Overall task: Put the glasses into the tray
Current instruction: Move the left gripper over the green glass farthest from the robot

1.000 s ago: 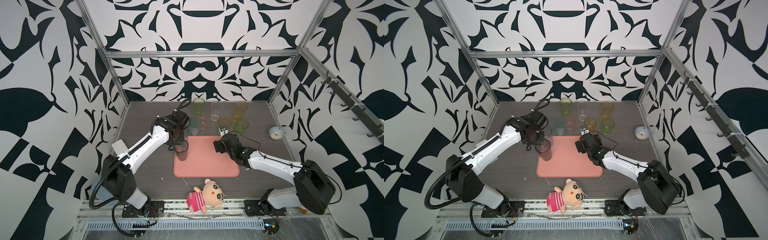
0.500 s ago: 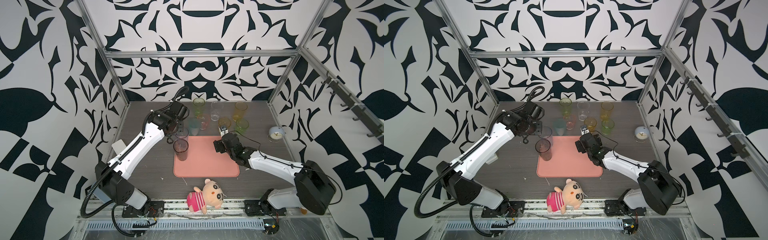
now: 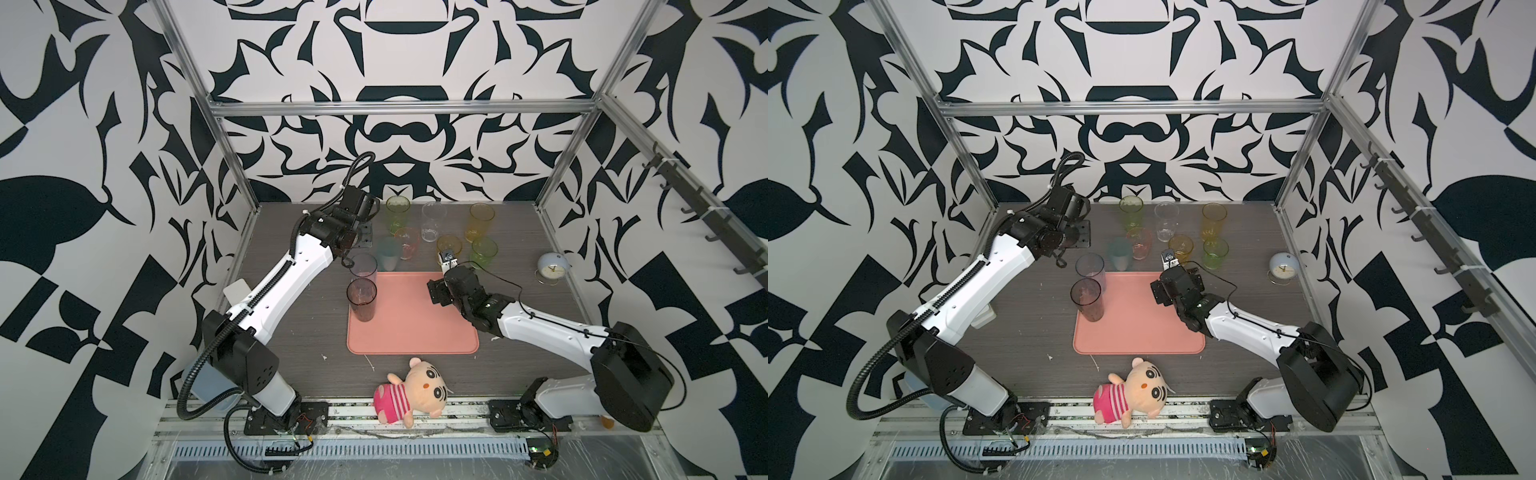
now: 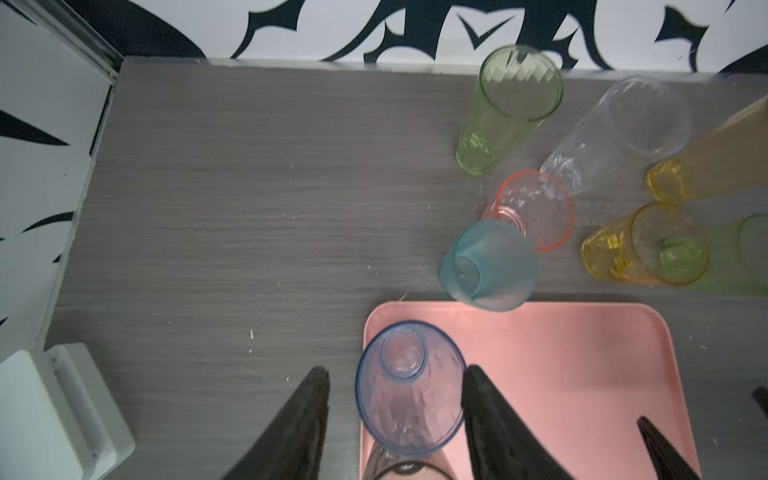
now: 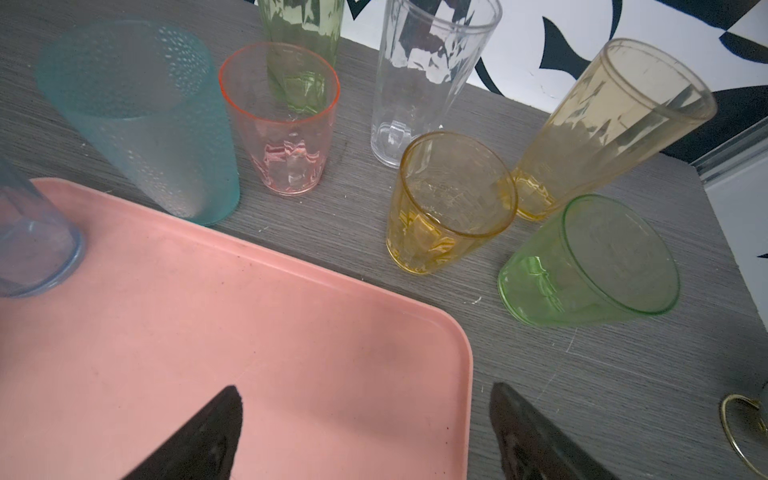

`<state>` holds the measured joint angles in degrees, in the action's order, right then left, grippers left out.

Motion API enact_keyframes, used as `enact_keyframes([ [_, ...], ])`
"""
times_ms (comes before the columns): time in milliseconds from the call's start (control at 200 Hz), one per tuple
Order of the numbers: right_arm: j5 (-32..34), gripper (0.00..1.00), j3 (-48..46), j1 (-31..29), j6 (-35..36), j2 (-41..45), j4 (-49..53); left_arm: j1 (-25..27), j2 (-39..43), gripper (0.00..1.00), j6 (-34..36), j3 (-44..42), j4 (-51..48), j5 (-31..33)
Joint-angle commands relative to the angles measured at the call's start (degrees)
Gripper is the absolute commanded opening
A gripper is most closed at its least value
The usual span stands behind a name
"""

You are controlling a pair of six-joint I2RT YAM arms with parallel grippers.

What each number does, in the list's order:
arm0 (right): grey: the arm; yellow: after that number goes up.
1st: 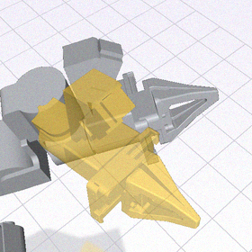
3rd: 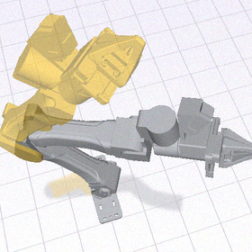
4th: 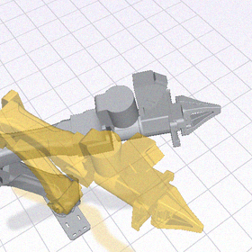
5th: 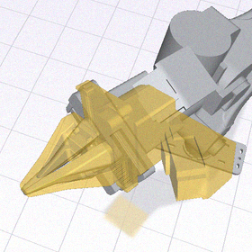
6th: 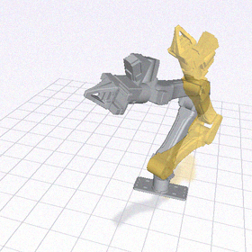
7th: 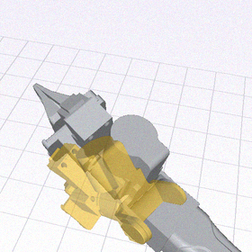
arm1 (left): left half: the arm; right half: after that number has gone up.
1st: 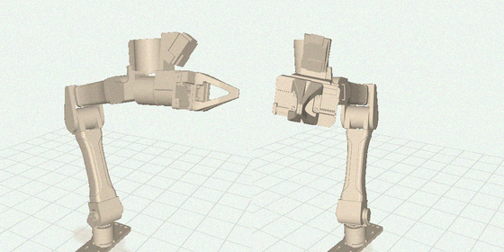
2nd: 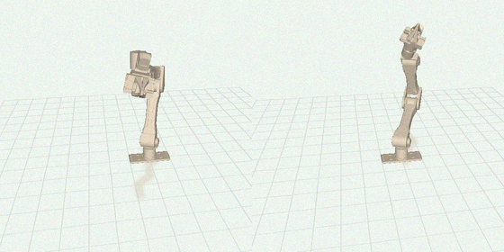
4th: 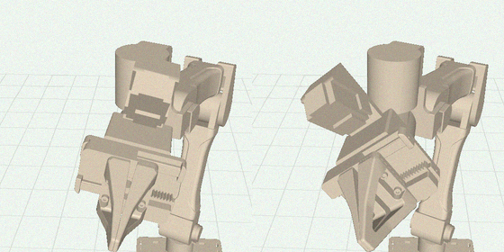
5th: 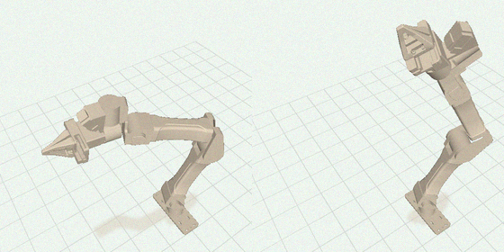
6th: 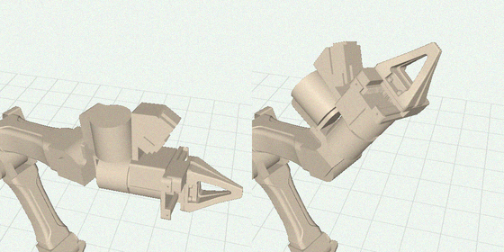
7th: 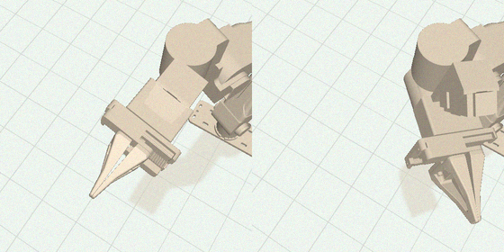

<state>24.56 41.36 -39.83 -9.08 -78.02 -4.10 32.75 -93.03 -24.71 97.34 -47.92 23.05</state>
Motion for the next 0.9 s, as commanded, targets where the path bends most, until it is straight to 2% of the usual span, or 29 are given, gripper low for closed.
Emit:
enact_keyframes([
  [0, 1.3, 0.96, 0.3, -0.2, -0.5, 2.3, -1.9, -0.5, -2.4, 0.55, 0.8, 3.6, 4.3, 0.8],
  [560, 1.4, 0.96, -0.1, -0.2, -0.7, 2.7, -2.4, -1.4, -16.0, 0.56, 0.7, 14.9, 9.9, -1.3],
  [895, 2.0, 0.95, -0.1, -0.2, -0.8, 2.5, -2.5, -3.4, -25.7, 0.56, -2.3, 22.8, 11.7, -5.4],
])
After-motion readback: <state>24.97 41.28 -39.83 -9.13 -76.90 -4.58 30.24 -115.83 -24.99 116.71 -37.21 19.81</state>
